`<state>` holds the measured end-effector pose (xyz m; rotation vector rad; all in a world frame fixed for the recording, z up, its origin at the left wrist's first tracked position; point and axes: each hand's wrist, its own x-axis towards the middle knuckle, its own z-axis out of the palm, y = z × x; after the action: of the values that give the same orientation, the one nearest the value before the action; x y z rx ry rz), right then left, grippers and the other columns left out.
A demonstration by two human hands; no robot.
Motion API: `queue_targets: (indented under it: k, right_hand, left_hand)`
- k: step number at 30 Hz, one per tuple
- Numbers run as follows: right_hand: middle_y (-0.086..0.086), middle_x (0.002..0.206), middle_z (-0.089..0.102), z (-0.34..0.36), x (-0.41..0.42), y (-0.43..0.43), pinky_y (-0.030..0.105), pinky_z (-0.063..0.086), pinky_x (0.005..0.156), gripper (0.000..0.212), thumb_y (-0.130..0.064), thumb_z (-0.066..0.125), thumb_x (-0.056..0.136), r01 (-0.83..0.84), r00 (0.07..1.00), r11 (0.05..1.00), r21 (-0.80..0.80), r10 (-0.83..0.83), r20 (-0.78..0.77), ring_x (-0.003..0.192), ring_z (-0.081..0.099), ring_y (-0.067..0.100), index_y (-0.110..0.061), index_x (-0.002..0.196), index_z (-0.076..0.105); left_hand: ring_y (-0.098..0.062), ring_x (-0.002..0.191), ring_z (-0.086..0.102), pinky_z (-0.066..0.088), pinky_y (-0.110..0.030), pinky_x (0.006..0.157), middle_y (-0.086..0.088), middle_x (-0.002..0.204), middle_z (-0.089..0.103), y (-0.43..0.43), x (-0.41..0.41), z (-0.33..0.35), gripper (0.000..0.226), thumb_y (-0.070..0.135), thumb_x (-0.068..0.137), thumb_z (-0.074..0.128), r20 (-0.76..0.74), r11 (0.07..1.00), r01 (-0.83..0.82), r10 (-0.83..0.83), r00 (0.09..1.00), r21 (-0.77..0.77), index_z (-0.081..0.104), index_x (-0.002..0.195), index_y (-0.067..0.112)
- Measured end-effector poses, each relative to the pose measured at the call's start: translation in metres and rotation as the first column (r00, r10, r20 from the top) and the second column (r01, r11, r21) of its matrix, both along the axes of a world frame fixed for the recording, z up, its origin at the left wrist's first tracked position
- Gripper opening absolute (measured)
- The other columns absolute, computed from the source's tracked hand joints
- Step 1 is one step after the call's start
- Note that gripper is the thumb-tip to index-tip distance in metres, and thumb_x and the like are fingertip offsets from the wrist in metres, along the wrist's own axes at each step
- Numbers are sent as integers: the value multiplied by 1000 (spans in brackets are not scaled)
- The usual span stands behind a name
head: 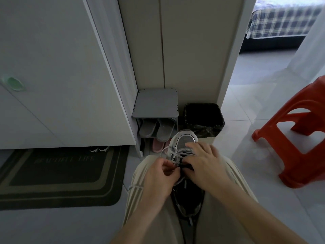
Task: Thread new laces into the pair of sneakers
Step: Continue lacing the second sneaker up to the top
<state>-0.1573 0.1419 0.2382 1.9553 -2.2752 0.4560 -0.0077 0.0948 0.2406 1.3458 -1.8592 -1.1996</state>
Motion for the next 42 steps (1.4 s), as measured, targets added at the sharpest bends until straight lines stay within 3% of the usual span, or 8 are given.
queue_targets:
  k: [10,17,22,24,26,30,34,42]
  right_hand:
    - [-14,117,59,0,-16,13,29,20,93,16,-51,60,71,59,968,993,-105,-32,249,112,39,13,-42,70,73]
    - [-7,118,61,8,-75,50,40,32,97,3,-26,77,74,429,812,899,-85,-342,473,114,44,21,-28,75,76]
    - [-9,128,55,6,-89,54,47,29,102,15,-44,65,83,414,826,885,213,-463,320,121,43,20,-35,93,73]
    - [-6,128,55,8,-74,42,47,30,100,26,-45,66,82,371,872,922,112,-387,301,120,45,23,-32,105,71]
    - [-3,122,57,15,-54,26,46,35,95,25,-46,67,78,275,918,960,-44,-249,308,115,46,24,-32,98,71]
    - [-5,124,55,10,-13,0,45,35,96,12,-44,73,72,33,983,999,-13,-31,180,118,43,22,-35,80,72]
    - [-4,116,62,-3,2,-10,33,25,92,13,-41,63,69,20,998,999,27,-21,58,111,40,18,-32,68,72]
    - [-9,114,61,7,-9,8,33,24,93,12,-42,63,70,34,995,997,-63,-28,94,111,43,17,-36,66,72]
  left_hand:
    - [1,71,65,57,-27,72,7,76,70,-2,0,-3,15,27,75,74,17,1000,-12,12,1000,10,60,80,27]
    - [-2,70,66,57,-27,70,7,76,71,-4,2,-4,12,25,79,73,43,1000,3,-4,999,31,61,81,22]
    - [-2,68,66,56,-27,68,7,73,70,-5,0,-5,13,26,78,73,43,999,1,-3,999,36,60,80,23]
    - [-3,66,65,56,-28,68,6,71,70,-5,-1,-4,13,24,78,73,32,1000,-5,4,999,30,60,79,22]
    - [-2,65,65,56,-28,68,6,71,70,-5,-1,-2,14,23,78,73,26,999,-7,6,1000,36,60,77,24]
    - [-4,68,66,57,-32,69,7,71,69,-5,-1,0,16,24,77,73,40,999,-5,3,999,38,58,74,27]
    - [-5,71,66,57,-34,72,7,75,70,-7,1,-1,13,27,77,72,70,999,13,-16,997,31,59,80,27]
    - [1,68,64,55,-26,69,7,74,70,-5,1,1,12,28,77,72,81,999,26,-29,996,29,62,82,24]
